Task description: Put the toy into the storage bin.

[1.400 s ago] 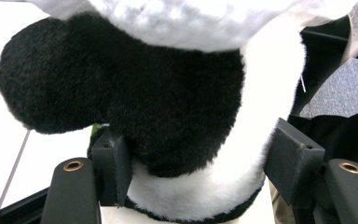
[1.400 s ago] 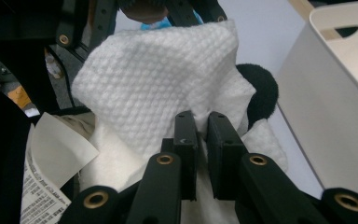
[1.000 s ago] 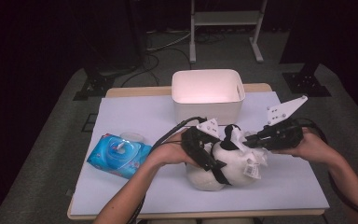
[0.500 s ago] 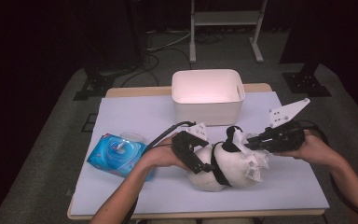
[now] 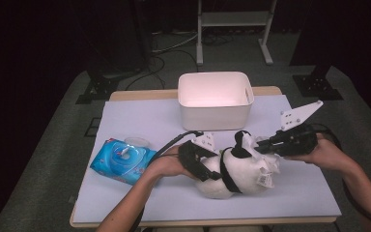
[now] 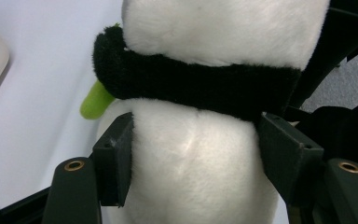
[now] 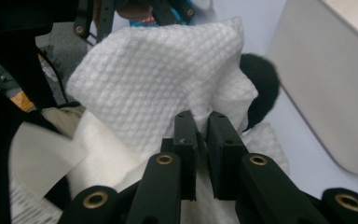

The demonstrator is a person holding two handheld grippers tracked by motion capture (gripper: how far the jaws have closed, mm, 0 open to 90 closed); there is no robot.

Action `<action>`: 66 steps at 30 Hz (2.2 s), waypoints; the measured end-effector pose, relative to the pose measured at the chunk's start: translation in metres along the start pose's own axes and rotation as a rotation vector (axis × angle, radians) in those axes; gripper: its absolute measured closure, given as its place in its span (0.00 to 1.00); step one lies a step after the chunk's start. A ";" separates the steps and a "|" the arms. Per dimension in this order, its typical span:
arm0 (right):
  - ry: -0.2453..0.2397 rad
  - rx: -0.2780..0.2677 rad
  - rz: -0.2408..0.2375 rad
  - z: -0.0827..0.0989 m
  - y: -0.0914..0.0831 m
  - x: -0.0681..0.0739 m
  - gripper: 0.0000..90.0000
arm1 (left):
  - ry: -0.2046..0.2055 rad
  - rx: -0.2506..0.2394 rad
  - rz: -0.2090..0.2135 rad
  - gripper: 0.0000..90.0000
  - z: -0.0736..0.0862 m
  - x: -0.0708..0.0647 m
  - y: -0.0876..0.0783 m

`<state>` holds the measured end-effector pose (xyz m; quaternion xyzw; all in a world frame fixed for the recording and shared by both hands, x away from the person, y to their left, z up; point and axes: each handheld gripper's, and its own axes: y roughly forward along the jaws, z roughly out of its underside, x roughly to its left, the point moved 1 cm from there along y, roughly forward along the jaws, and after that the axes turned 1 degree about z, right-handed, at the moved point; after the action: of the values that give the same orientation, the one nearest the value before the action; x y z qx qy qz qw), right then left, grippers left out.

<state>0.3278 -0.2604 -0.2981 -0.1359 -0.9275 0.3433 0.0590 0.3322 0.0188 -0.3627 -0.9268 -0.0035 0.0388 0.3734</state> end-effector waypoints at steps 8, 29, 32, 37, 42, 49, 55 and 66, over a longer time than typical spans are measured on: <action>0.005 -0.008 0.034 -0.011 0.000 -0.006 0.91 | -0.001 -0.006 -0.008 0.38 0.000 -0.002 0.000; 0.018 0.018 0.034 0.007 0.002 -0.002 0.91 | -0.033 0.021 -0.038 0.39 -0.006 -0.002 -0.003; 0.011 0.030 0.038 0.008 0.003 -0.001 0.91 | -0.023 0.026 -0.043 0.39 -0.009 -0.002 0.001; 0.003 0.034 0.037 0.009 0.003 -0.001 0.91 | -0.019 0.040 -0.048 0.40 -0.011 -0.002 0.002; -0.005 0.036 0.034 0.009 0.000 0.001 0.91 | -0.031 0.043 -0.056 0.41 -0.010 0.000 0.001; -0.010 0.049 0.006 0.012 -0.002 0.006 0.91 | -0.051 0.042 -0.071 0.41 -0.012 0.002 0.004; -0.010 0.063 -0.006 0.016 -0.001 0.009 0.91 | -0.053 0.055 -0.079 0.41 -0.015 0.003 0.007; -0.001 0.095 -0.004 0.029 0.003 0.004 0.91 | -0.055 0.045 -0.071 0.24 -0.017 0.004 0.008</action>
<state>0.3191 -0.2750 -0.3217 -0.1309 -0.9104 0.3870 0.0657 0.3368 0.0014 -0.3564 -0.9160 -0.0457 0.0511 0.3952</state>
